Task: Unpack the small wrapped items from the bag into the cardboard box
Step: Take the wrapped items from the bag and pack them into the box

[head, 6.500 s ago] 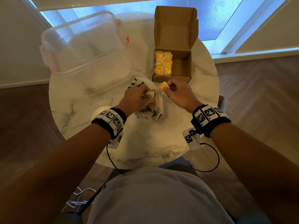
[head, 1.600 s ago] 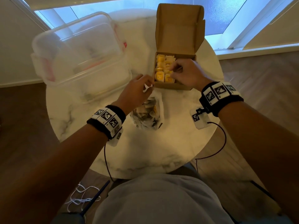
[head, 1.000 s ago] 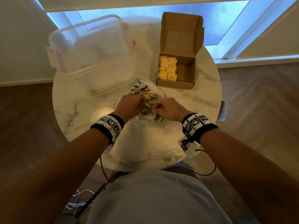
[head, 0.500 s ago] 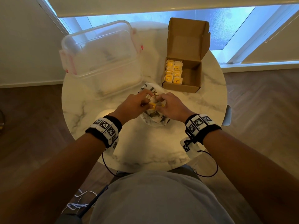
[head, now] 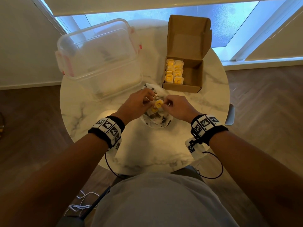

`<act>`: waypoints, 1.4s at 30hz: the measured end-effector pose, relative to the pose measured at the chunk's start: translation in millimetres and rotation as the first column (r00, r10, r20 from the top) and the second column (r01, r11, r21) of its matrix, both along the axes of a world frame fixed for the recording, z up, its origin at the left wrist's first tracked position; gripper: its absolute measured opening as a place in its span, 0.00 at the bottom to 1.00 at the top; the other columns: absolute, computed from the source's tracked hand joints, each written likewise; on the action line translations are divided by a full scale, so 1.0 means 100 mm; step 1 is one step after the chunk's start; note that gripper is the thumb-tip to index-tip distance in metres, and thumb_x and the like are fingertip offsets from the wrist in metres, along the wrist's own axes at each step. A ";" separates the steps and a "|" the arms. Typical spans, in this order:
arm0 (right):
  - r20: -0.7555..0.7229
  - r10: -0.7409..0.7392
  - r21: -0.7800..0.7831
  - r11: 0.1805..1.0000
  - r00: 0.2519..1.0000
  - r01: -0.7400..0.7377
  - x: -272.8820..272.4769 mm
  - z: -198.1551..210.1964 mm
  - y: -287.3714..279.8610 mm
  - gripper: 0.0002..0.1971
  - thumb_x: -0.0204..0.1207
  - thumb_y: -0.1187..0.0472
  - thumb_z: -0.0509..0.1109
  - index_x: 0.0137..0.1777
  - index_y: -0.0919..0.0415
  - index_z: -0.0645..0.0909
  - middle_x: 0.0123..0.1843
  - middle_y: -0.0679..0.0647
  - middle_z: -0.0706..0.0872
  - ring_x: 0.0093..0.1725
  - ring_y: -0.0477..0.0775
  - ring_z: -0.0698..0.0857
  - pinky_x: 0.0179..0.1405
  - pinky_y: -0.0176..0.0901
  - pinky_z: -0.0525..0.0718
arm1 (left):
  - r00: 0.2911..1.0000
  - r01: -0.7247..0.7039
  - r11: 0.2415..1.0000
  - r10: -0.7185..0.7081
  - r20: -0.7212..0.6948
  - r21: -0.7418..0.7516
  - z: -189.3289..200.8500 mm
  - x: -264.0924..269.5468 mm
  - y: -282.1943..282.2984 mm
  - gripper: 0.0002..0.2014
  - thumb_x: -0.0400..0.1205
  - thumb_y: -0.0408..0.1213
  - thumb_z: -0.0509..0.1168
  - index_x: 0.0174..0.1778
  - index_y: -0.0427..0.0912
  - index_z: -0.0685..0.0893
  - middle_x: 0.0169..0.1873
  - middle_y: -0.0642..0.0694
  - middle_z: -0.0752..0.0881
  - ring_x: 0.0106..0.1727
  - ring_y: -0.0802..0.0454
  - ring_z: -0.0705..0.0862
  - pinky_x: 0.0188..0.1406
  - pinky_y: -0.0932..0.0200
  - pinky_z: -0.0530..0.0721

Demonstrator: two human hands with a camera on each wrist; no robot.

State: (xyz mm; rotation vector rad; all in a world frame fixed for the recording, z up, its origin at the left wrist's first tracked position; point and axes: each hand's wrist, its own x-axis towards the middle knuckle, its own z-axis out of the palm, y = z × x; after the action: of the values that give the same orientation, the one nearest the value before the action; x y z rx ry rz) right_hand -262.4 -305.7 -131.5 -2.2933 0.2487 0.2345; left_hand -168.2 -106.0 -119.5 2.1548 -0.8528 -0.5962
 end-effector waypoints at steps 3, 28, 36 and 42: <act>0.011 -0.032 -0.030 0.999 0.999 0.033 0.00 -0.05 -0.07 0.05 0.78 0.58 0.73 0.43 0.58 0.85 0.38 0.46 0.84 0.37 0.41 0.79 0.31 0.22 0.70 | 0.982 0.177 0.971 -0.186 0.038 0.163 -0.15 0.01 0.00 0.15 0.79 0.41 0.74 0.61 0.50 0.82 0.55 0.51 0.86 0.50 0.55 0.85 0.52 0.52 0.87; -0.014 -0.140 -0.019 0.990 0.990 0.140 -0.07 -0.09 -0.09 0.05 0.80 0.57 0.71 0.46 0.58 0.84 0.40 0.51 0.88 0.41 0.51 0.84 0.34 0.32 0.75 | 0.979 0.204 0.918 -0.185 -0.086 0.340 -0.06 -0.02 0.06 0.13 0.81 0.52 0.71 0.58 0.53 0.85 0.52 0.50 0.85 0.52 0.51 0.83 0.47 0.63 0.76; -0.003 -0.155 0.003 0.988 0.988 0.155 -0.07 -0.01 -0.09 0.04 0.80 0.56 0.72 0.47 0.56 0.85 0.42 0.50 0.89 0.42 0.49 0.84 0.34 0.23 0.73 | 0.980 0.196 0.966 -0.200 0.010 0.169 0.07 -0.05 0.07 0.12 0.84 0.41 0.69 0.64 0.51 0.84 0.53 0.56 0.88 0.44 0.59 0.84 0.40 0.78 0.72; 0.052 -0.159 0.085 0.984 0.986 0.155 -0.05 0.08 -0.06 0.04 0.79 0.56 0.74 0.50 0.56 0.87 0.44 0.47 0.90 0.45 0.48 0.86 0.43 0.33 0.80 | 0.982 0.191 0.979 -0.190 -0.019 0.071 0.25 -0.05 0.03 0.05 0.81 0.41 0.73 0.52 0.52 0.87 0.49 0.54 0.90 0.48 0.60 0.87 0.50 0.69 0.82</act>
State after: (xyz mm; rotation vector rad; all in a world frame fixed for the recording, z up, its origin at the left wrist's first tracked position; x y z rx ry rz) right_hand -267.0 -311.8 -124.0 -2.1838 0.3812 0.0947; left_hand -173.6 -102.5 -95.0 2.1462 -1.0541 -0.7460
